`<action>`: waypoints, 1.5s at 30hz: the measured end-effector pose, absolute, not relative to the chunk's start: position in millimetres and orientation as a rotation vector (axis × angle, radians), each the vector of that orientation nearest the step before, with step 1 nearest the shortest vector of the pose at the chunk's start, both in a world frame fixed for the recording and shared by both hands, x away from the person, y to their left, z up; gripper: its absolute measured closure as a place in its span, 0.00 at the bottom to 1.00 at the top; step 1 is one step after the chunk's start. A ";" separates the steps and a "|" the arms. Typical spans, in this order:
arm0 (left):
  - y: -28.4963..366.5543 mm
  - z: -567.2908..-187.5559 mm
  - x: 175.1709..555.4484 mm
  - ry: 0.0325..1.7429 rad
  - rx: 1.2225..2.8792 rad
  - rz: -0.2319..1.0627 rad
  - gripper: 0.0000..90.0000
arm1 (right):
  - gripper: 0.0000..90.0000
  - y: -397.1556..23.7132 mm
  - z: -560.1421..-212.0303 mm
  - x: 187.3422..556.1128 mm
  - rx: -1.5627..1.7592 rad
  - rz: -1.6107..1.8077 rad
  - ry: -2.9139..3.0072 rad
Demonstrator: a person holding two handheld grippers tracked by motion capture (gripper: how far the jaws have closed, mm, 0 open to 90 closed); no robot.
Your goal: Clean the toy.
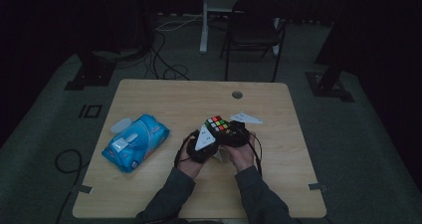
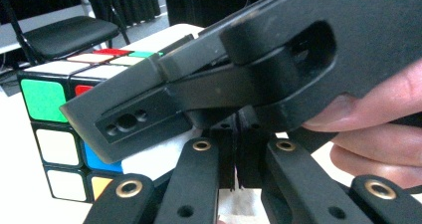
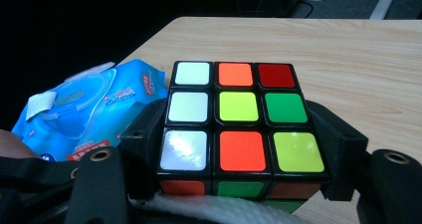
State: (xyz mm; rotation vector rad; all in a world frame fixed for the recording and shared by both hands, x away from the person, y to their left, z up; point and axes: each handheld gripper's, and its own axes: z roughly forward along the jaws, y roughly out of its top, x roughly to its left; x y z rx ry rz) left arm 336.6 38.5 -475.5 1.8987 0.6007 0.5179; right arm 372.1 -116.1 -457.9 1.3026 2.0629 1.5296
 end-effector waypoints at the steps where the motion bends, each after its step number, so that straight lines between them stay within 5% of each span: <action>1: 38.2 -476.3 337.1 0.601 1.904 0.518 0.98 | 0.38 -116.0 -457.5 371.9 1.299 1.525 2.063; 45: 41.6 -487.9 338.7 0.616 1.934 0.507 1.00 | 0.38 -124.9 -451.3 370.9 1.308 1.561 2.040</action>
